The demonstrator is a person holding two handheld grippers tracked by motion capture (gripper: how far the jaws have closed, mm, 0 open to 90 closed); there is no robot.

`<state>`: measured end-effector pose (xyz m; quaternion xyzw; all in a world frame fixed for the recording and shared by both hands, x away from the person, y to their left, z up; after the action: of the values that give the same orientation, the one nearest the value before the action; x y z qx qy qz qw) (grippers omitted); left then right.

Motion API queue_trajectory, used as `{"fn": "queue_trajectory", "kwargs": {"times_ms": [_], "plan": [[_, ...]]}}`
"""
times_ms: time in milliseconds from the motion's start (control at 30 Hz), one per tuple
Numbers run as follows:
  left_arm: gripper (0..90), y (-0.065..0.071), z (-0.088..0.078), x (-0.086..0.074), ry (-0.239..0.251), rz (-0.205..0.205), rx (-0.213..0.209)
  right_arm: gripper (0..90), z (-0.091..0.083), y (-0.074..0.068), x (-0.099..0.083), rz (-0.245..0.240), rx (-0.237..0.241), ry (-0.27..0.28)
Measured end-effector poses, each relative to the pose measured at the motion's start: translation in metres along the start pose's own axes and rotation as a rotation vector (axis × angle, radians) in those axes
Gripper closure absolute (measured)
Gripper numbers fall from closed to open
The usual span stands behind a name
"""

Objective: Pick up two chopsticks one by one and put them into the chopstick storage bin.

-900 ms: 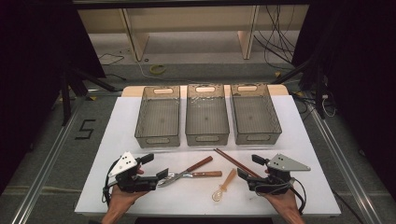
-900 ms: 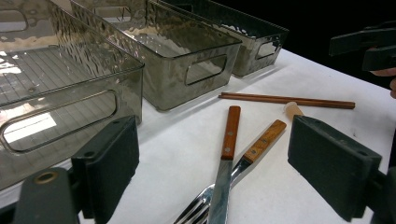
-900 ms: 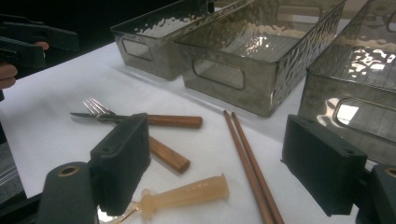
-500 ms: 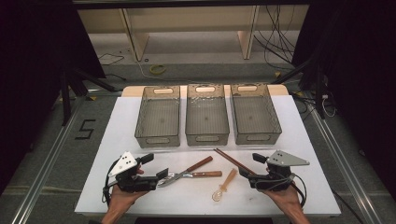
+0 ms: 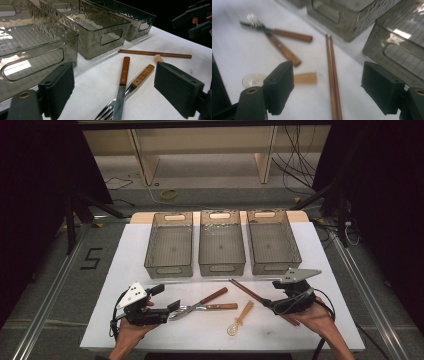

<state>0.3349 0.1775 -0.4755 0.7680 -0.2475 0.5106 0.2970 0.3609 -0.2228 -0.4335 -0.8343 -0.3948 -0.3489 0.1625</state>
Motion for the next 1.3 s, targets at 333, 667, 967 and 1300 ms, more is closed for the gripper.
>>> {"fn": "queue_trajectory", "kwargs": {"times_ms": [333,667,967,1300], "plan": [[15.8,0.0,0.0,0.0,0.001,-0.001,0.001,36.4,0.011,0.017,-0.005,-0.054,-0.04,-0.296],[15.8,0.0,0.0,0.001,0.003,-0.004,0.002,45.7,0.023,0.03,-0.019,-0.026,-0.057,-0.427],[15.8,0.0,-0.001,0.001,0.001,0.001,0.006,56.6,0.031,0.03,-0.027,-0.034,-0.039,-0.495],[15.8,-0.001,-0.001,0.001,0.001,0.0,0.01,68.6,0.033,0.029,-0.028,-0.05,-0.007,-0.529]]}}
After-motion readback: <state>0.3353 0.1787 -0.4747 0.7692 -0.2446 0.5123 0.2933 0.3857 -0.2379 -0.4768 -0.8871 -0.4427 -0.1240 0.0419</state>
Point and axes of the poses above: each handheld gripper's, and its own axes: z roughly forward along the jaws, x roughly out of its top, y roughly to its right, the point moved 3 cm from there along z, roughly forward along the jaws, and after that the axes turned 1 degree about -z, right-handed, at the moved point
